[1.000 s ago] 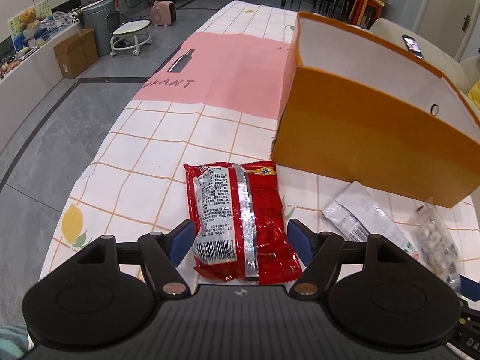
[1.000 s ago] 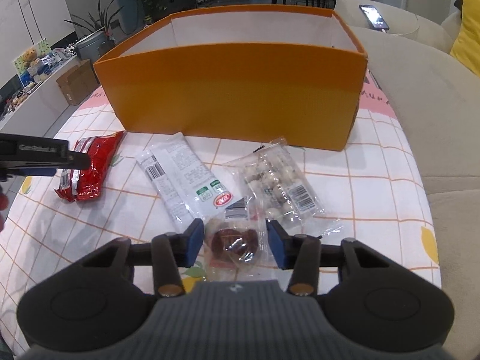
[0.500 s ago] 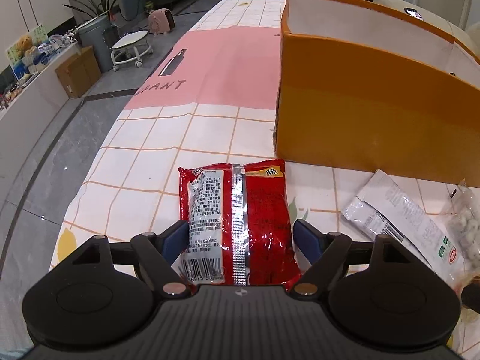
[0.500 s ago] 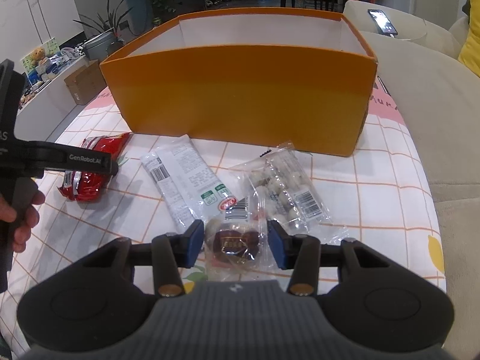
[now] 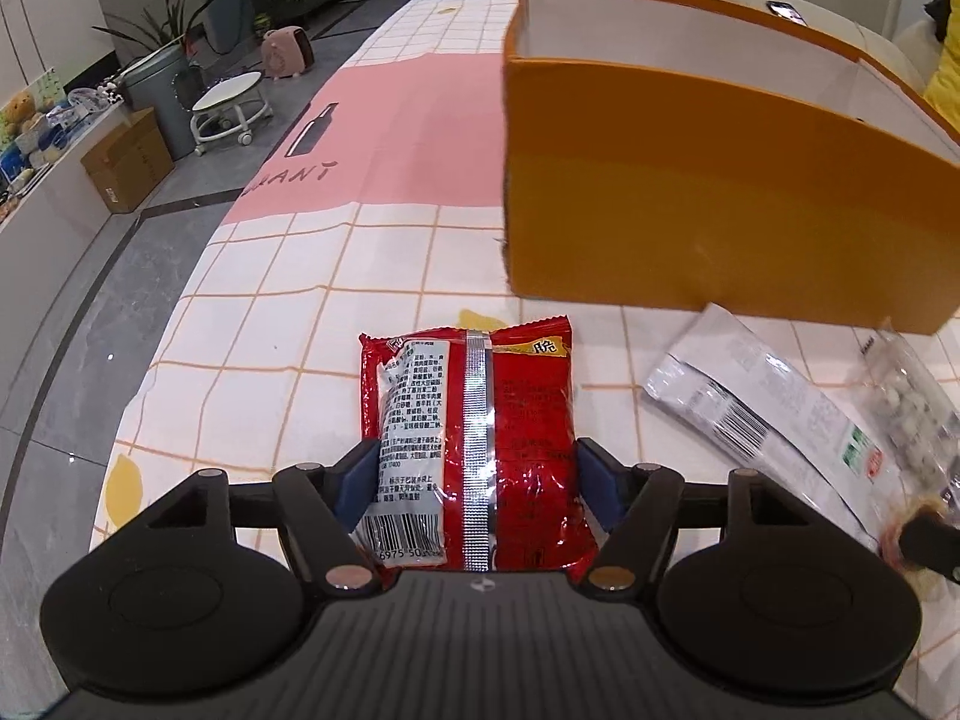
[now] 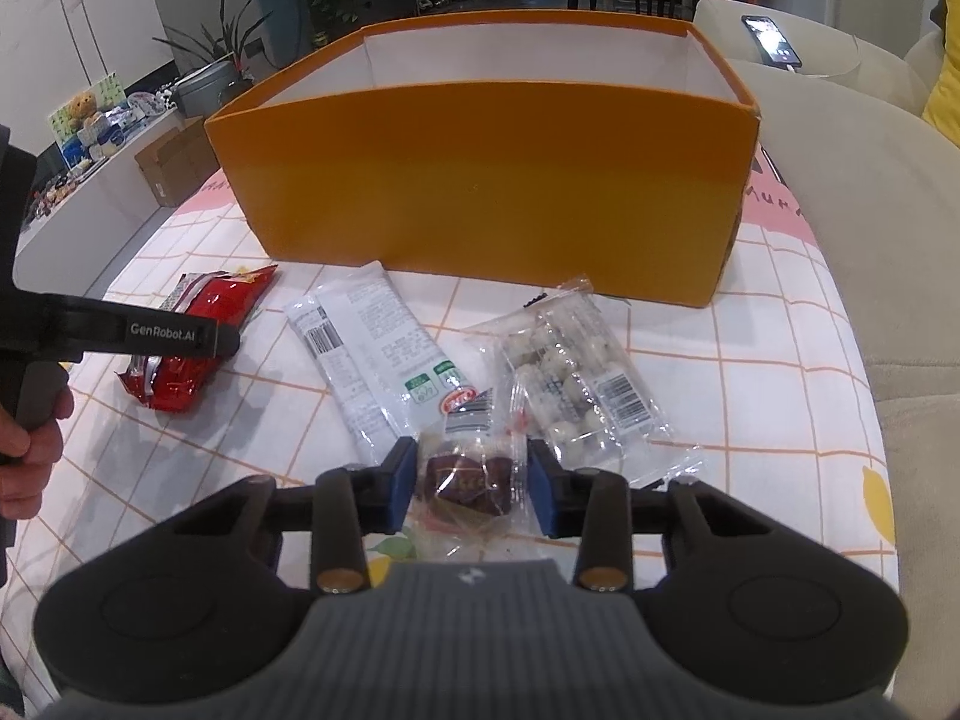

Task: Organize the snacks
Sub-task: 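Grasp the red chip bag with the left gripper while the right grasps the dark round packet, then lift both held snacks and carry them over the orange box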

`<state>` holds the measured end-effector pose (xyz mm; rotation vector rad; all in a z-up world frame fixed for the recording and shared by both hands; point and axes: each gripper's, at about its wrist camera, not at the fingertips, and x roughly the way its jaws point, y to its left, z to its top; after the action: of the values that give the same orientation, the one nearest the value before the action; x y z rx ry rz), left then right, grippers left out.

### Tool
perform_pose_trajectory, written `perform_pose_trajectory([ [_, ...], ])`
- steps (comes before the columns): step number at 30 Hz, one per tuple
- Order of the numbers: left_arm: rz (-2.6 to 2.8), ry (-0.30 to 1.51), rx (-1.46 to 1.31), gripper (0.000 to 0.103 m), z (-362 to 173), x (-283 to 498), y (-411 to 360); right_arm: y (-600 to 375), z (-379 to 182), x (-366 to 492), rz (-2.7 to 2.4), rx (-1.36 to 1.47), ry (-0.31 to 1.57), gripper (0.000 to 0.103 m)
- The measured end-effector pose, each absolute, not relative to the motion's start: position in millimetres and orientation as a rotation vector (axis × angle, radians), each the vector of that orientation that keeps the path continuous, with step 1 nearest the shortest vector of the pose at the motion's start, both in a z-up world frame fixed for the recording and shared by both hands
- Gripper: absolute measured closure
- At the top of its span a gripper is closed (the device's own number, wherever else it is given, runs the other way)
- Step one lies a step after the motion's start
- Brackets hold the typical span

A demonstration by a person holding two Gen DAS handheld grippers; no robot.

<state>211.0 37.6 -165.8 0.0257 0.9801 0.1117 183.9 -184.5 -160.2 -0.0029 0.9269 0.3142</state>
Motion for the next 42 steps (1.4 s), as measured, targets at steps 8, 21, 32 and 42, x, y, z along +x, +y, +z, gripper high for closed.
perform_pose_trajectory([
  [8,0.075,0.979,0.015,0.024,-149,199,29,-185,-156,178,0.308,-0.013,0.926,0.069],
  [21,-0.036,0.973,-0.002,0.024,-110,156,8,-189,-132,155,0.314,-0.027,0.906,0.069],
  [32,-0.109,0.947,0.001,0.024,-81,122,-12,-196,-108,130,0.313,-0.035,0.889,0.069],
  [42,-0.146,0.887,0.002,0.024,-59,105,-21,-208,-75,112,0.290,-0.016,0.826,0.069],
])
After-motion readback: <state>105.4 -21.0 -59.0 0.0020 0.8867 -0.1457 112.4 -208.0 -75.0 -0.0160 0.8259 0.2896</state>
